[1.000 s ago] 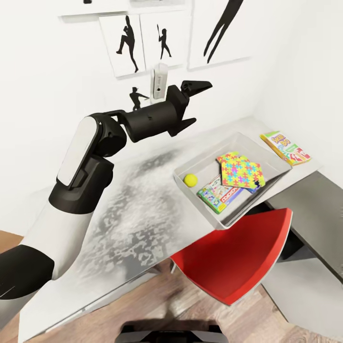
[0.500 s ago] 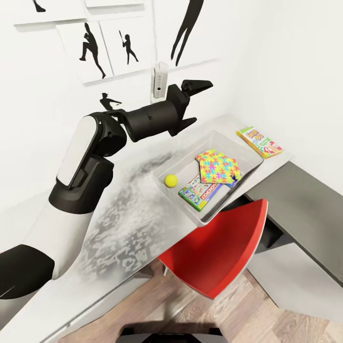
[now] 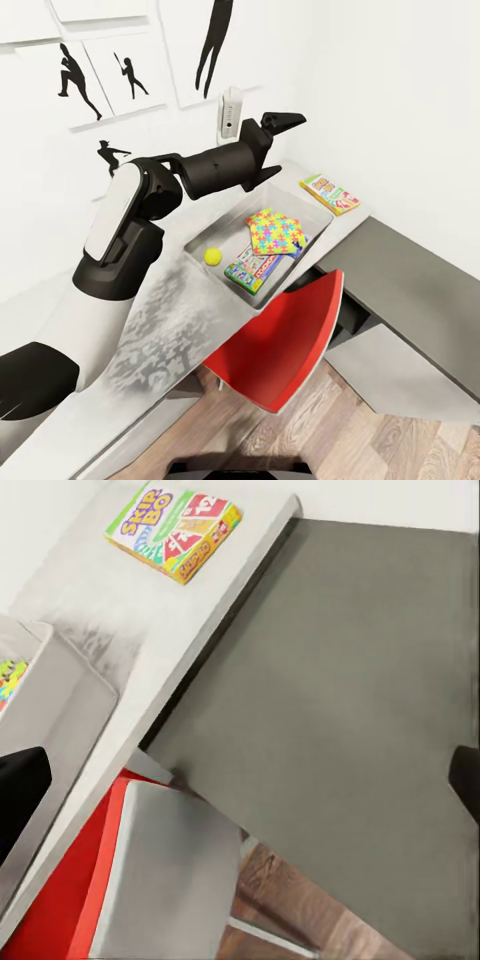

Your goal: Put all the toys in the child's room - the three board games (two on the bed and one on the table), the two jigsaw puzzles on the table, and the tennis ball on the table - inside the toy box on the table in the child's room.

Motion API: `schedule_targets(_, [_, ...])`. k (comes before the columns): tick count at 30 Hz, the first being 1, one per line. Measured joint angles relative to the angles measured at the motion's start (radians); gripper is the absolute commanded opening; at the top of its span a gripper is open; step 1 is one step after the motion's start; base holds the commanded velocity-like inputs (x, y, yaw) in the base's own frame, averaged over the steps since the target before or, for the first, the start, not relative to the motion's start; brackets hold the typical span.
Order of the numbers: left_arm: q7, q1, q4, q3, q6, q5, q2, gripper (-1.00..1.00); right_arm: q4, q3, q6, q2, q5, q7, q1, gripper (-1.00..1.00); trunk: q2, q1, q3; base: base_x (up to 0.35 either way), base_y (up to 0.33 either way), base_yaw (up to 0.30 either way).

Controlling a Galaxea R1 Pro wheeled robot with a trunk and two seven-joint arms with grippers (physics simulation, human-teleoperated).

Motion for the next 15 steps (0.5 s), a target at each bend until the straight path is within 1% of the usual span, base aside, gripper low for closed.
schedule_targets(2, [0.0,0.0,0.0,-0.006,0.0,0.0,-0.002,1.0,0.0,0.0,0.0,0.005,0.001,0.005,0.008,1.0,0.0,0.0,0.002,0.0,0.0,-0.224])
schedule_targets(4, [0.001,0.0,0.001,-0.022,0.0,0.0,-0.005,1.0,0.0,0.0,0.0,0.019,0.004,0.017,0.022,1.0,0.0,0.0,0.004,0.0,0.0,-0.22])
schedule_targets(5, [0.001,0.0,0.001,-0.023,0.0,0.0,-0.005,1.0,0.0,0.0,0.0,0.019,0.004,0.017,0.023,1.0,0.0,0.0,0.006,0.0,0.0,-0.219])
schedule_targets(7, [0.001,0.0,0.001,-0.04,0.0,0.0,-0.007,1.0,0.0,-0.001,0.0,0.035,0.007,0.026,0.033,1.0,0.0,0.0,0.008,0.0,0.0,-0.217])
schedule_targets(8, [0.001,0.0,0.001,-0.04,0.0,0.0,-0.007,1.0,0.0,-0.001,0.0,0.035,0.006,0.026,0.033,1.0,0.0,0.0,0.009,0.0,0.0,-0.216])
schedule_targets(10, [0.001,0.0,0.001,-0.052,0.0,0.0,-0.009,1.0,0.001,-0.001,0.0,0.047,0.009,0.032,0.04,1.0,0.0,0.0,0.011,0.0,0.0,-0.215])
schedule_targets(15, [0.001,0.0,0.001,-0.062,0.0,0.0,-0.01,1.0,0.001,-0.002,0.0,0.059,0.01,0.037,0.046,1.0,0.0,0.0,0.017,0.0,0.0,-0.213])
